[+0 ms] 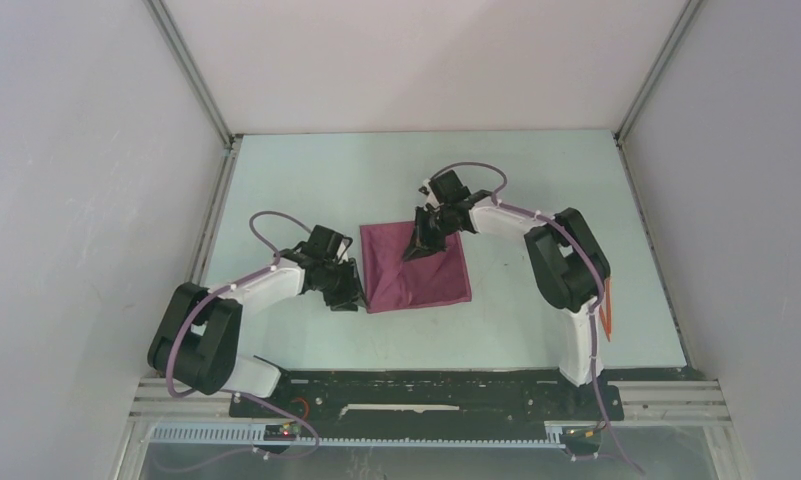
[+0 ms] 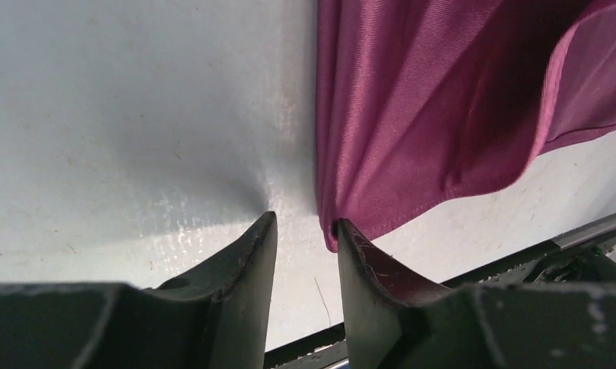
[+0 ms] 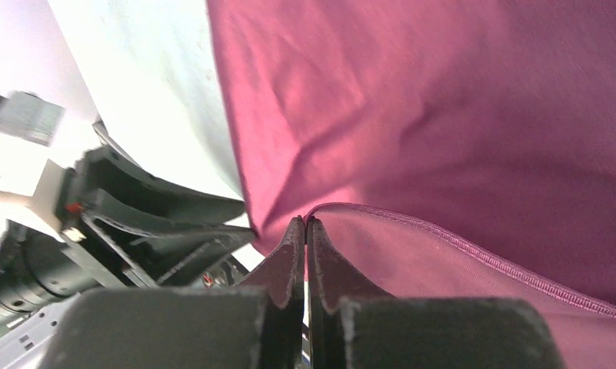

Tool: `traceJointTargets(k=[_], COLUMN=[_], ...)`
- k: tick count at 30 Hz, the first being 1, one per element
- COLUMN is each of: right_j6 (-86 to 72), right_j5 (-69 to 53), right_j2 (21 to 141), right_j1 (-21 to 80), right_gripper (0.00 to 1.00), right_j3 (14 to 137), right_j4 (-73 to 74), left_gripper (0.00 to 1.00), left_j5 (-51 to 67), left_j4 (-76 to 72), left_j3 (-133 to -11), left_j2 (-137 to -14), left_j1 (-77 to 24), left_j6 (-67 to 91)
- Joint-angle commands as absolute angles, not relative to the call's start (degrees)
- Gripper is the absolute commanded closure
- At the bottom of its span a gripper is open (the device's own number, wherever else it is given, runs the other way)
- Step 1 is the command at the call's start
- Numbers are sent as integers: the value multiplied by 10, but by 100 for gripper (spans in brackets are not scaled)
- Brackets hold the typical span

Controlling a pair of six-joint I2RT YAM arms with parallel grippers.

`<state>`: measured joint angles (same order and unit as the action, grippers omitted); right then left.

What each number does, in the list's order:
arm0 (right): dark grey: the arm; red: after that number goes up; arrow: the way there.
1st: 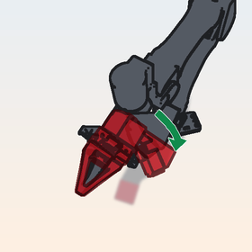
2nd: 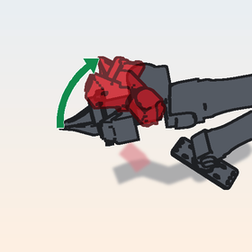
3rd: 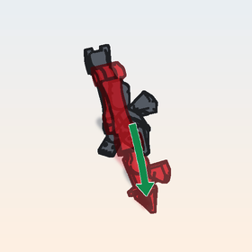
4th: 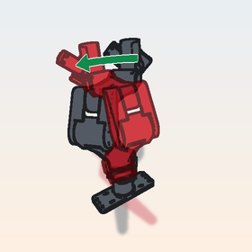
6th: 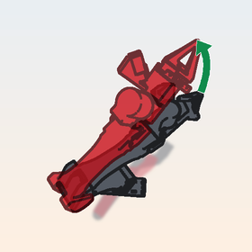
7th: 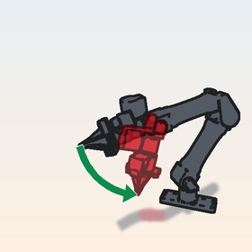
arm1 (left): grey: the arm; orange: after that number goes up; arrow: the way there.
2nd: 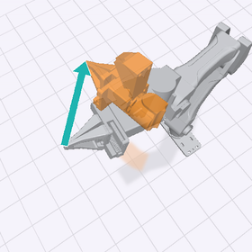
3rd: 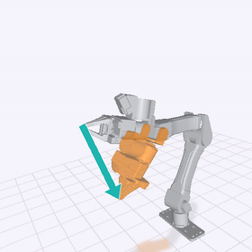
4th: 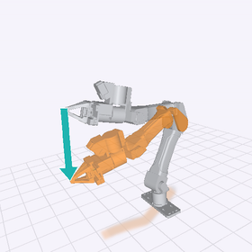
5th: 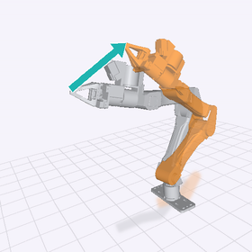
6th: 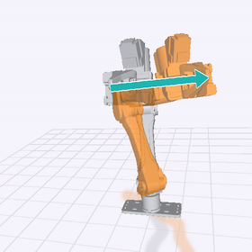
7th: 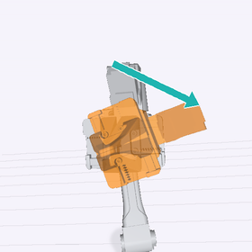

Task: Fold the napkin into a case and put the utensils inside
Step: Fold the top corner of the square-folded napkin at the center of the board.

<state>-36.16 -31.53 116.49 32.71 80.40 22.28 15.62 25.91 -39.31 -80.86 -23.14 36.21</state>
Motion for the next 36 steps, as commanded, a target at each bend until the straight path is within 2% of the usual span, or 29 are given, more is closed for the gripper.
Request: traceJointTargets(k=[1, 23, 36], right_j6=[-360, -429, -414], right_j5=[-344, -373, -356], right_j2=[1206, 1350, 1417], right_j1=[339, 354, 342], right_gripper=[100, 100, 100], right_j3=[877, 1046, 1164], right_j4=[229, 158, 199], left_gripper=[60, 63, 66], left_j5=[152, 152, 153], left_j4=[219, 192, 180], left_j3=[-380, -336, -317], left_j2=[-800, -810, -812], left_j1=[-235, -239, -239], left_j6=[377, 387, 392])
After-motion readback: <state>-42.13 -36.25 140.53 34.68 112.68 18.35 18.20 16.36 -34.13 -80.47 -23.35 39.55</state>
